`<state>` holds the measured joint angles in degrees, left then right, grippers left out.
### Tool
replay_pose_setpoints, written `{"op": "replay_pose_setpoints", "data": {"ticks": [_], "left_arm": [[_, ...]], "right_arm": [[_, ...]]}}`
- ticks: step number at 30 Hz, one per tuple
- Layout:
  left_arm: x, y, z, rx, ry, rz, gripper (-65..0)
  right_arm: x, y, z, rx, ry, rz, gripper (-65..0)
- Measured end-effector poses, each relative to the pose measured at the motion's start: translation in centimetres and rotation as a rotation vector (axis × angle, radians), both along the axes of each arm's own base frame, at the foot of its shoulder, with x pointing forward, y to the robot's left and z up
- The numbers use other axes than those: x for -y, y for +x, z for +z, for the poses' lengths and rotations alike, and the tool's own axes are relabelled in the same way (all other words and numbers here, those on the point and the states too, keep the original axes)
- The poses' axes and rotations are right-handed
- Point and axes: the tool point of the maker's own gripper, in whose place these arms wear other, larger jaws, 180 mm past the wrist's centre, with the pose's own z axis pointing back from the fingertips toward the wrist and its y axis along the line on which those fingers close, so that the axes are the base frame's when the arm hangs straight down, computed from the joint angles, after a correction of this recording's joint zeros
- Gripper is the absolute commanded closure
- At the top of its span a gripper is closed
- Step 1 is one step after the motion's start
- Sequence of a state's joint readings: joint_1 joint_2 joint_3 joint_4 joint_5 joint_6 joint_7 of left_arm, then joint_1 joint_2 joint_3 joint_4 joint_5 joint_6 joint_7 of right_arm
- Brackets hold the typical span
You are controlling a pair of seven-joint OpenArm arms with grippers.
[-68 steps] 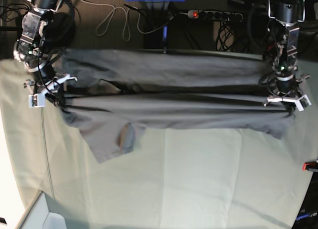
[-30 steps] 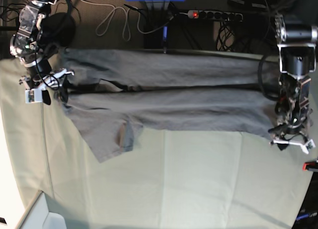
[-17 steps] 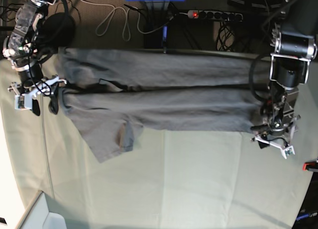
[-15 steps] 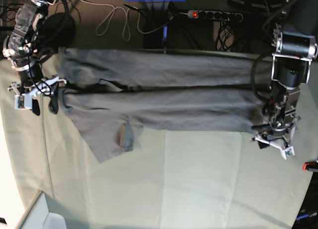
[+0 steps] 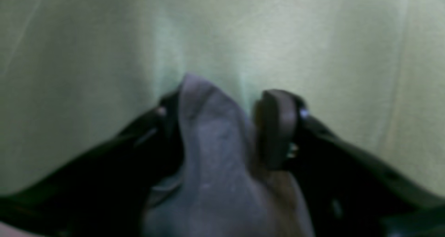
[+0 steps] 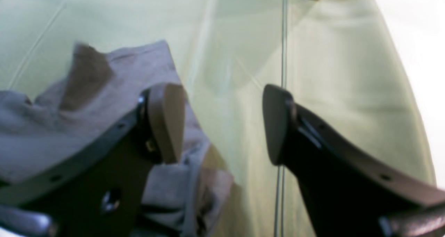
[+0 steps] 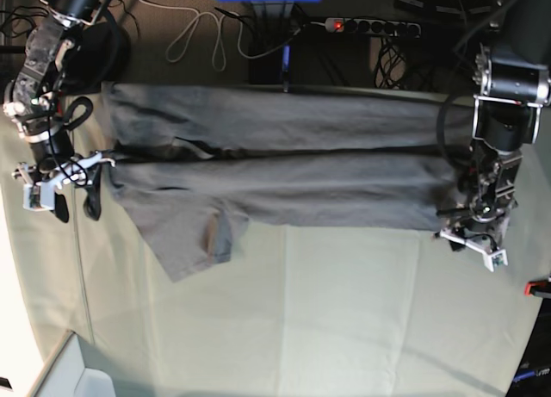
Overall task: Layout the t-shirt on the table in an organized manner, then fold the t-shirt properly
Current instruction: 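Release and regrasp the folded edge with both grippers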
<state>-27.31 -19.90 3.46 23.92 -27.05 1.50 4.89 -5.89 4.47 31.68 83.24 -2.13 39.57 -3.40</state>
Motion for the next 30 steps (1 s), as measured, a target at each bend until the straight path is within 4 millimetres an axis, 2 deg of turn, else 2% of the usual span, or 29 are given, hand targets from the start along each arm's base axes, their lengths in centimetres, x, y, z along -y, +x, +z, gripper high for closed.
{"op": "replay_pose_setpoints", "data": {"ticks": [3, 6, 10, 14, 18, 21, 26, 30], "left_arm": [[-0.1, 0.0, 0.0, 0.001, -0.001, 0.003, -23.1], [0.0, 0.0, 0.0, -0.001, 0.0, 0.0, -18.1], [-0.2, -0.1, 0.0, -0.001, 0.004, 0.006, 0.0], [-0.3, -0.1, 0.0, 0.0, 0.003, 0.01, 0.0], [0.0, 0.1, 0.3, -0.002, 0.0, 0.005, -0.2], [0.4, -0.5, 0.4, 0.024, -0.028, 0.016, -0.2], [-0.9, -2.6, 1.0, 0.081, -0.068, 0.087, -0.2], [-0.8, -2.4, 2.3, 0.127, -0.056, 0.069, -0.2]], "right_arm": [[-1.9, 0.7, -0.9, -0.017, 0.02, 0.053, -36.3], [-3.7, 1.8, -2.7, -0.091, 0.048, 0.094, -36.3], [-3.9, 3.1, -4.5, -0.182, 0.065, 0.1, -36.3], [-4.0, 4.4, -5.3, -0.218, 0.087, 0.104, -36.3], [-3.5, 4.4, -6.6, -0.257, 0.1, 0.1, -36.3], [-2.8, 4.4, -7.3, -0.289, 0.099, 0.096, -36.3], [-1.2, 5.3, -7.4, -0.295, 0.099, 0.081, -36.3], [-1.1, 5.1, -8.1, -0.318, 0.114, 0.076, -36.3]]}}
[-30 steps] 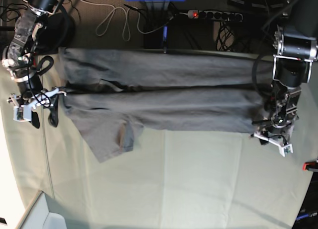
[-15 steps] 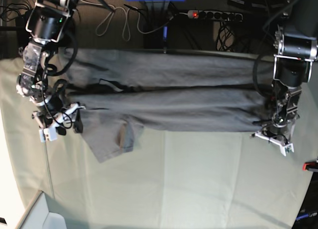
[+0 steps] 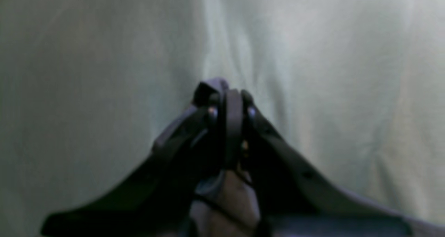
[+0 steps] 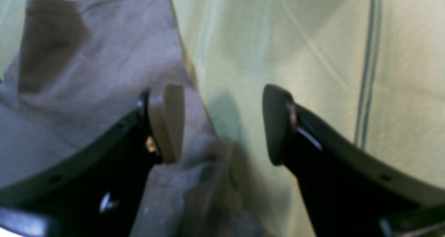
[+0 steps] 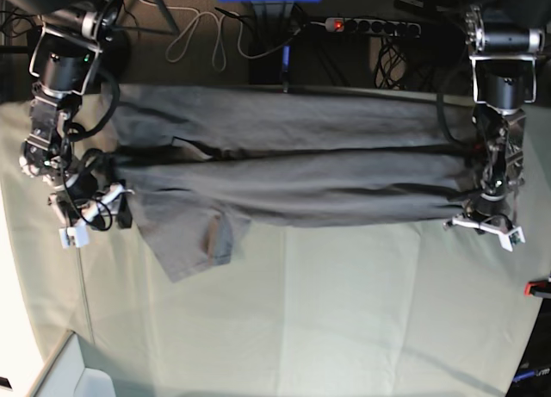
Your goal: Layout the t-shirt on the table in an organized manner, then fold the t-shirt properly
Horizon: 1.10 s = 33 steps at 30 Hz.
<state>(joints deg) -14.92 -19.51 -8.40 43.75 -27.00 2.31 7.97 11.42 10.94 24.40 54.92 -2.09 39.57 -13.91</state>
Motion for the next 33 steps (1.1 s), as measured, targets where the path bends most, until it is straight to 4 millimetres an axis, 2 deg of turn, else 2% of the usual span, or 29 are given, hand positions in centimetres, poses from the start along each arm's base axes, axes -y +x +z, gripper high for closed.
{"op": "replay_pose_setpoints", "data": {"ticks": [5, 9, 14, 22, 31, 33], "left_arm": [[1.0, 0.8, 2.8, 0.086, 0.02, -0.044, -0.2], [1.5, 0.7, 3.7, 0.112, 0.029, -0.062, -0.2], [1.6, 0.7, 3.9, 0.118, 0.03, -0.065, -0.2], [1.6, 0.8, 4.1, 0.124, 0.032, -0.067, -0.2], [1.6, 0.8, 4.1, 0.124, 0.031, -0.067, -0.2], [1.6, 0.8, 4.1, 0.123, 0.031, -0.067, -0.2]], "right_arm": [[0.8, 0.5, -0.3, -0.018, 0.007, -0.009, -36.5], [0.7, 0.7, -0.4, -0.021, 0.013, -0.009, -36.5], [0.5, 0.6, -0.6, -0.028, 0.013, -0.005, -36.5], [-3.8, 0.6, -1.5, -0.06, -0.019, 0.15, -36.5], [-4.4, 0.2, -1.9, -0.075, -0.028, 0.179, -36.0], [-4.4, 0.2, -1.9, -0.076, -0.028, 0.179, -34.4]]}}
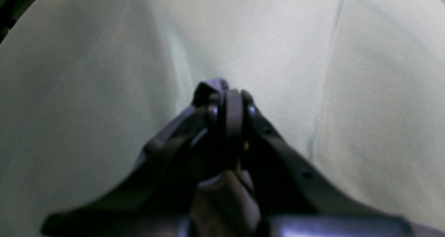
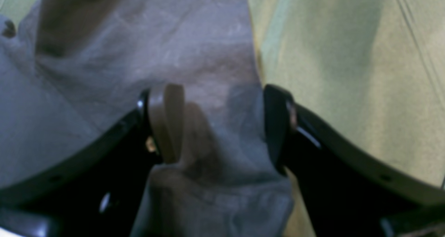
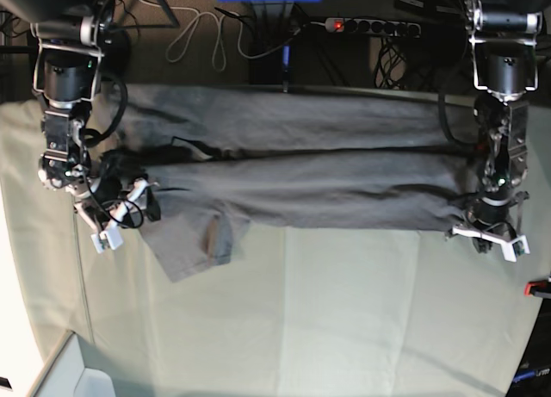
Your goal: Layout the t-shirt on the table in an organized manner, then fold the t-shirt properly
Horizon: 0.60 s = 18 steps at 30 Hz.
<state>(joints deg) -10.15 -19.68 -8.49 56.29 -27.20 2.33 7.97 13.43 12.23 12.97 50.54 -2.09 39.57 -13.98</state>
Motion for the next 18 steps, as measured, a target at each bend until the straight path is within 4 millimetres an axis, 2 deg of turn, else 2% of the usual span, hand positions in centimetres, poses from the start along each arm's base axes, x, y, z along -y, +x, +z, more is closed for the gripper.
{"op": "replay_pose_setpoints", "data": {"ticks": [2, 9, 18], "left_arm": [[-0.01, -0.03, -0.04, -0.001, 0.0, 0.0, -0.2], [-0.01, -0.01, -0.03, -0.001, 0.0, 0.0, -0.2], [-0.15, -0.03, 0.03, -0.001, 0.003, 0.0, -0.2]], "right_arm": [[0.03, 0.0, 0.0, 0.0, -0.001, 0.0, -28.5], [-0.03, 0.1, 0.05, -0.001, -0.001, 0.001, 0.0], [0.05, 0.34, 0.37, 0.008, -0.005, 0.001, 0.0]]}}
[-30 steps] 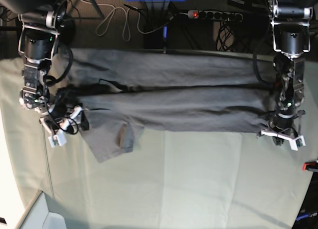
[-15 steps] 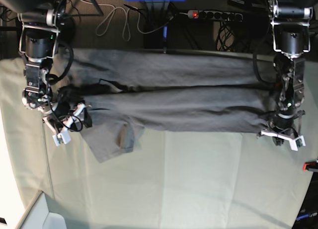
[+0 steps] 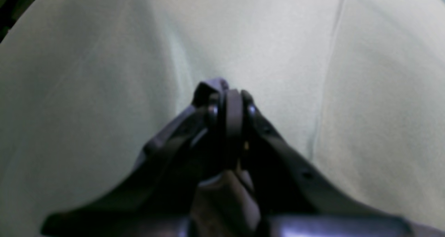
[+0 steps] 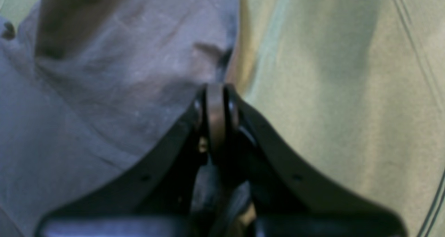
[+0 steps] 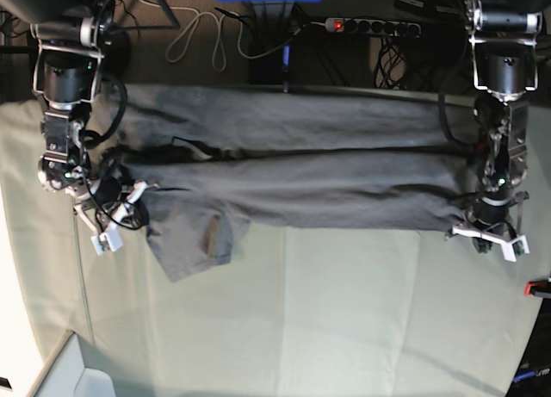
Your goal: Layout the t-shirt on the table in an organized manner, then fold the t-shirt properly
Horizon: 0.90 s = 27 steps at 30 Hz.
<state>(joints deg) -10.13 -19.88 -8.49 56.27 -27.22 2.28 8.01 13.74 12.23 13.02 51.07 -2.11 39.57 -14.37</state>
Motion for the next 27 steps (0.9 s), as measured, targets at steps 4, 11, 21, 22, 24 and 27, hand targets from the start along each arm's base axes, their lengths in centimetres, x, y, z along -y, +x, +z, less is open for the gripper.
{"op": "replay_pose_setpoints", "data": {"ticks": [4, 11, 21, 22, 24, 27], "left_arm": [[-0.7, 0.0, 0.4, 0.004, 0.016, 0.003, -0.2], [-0.6, 0.0, 0.4, 0.002, 0.013, 0.003, -0.2], [-0.4, 0.2, 0.4, 0.007, 0.009, 0.002, -0.2], [-0.5, 0.1, 0.4, 0.007, 0.01, 0.002, -0.2], [-0.5, 0.2, 0.5, 0.008, 0.011, 0.003, -0.2], [-0.5, 0.2, 0.5, 0.008, 0.01, 0.003, -0.2]], "right_arm": [[0.7, 1.5, 3.0, 0.093, -0.04, 0.009, 0.0], [0.5, 2.5, 5.3, 0.162, -0.055, 0.018, 0.0], [1.5, 1.3, 0.3, -0.004, -0.003, -0.021, -21.1], [1.8, 1.2, 0.2, -0.012, -0.008, -0.023, -24.8], [2.1, 1.2, 0.3, -0.009, -0.013, -0.026, -31.0], [1.9, 1.4, 0.5, 0.002, -0.008, -0.025, -35.9]]}}
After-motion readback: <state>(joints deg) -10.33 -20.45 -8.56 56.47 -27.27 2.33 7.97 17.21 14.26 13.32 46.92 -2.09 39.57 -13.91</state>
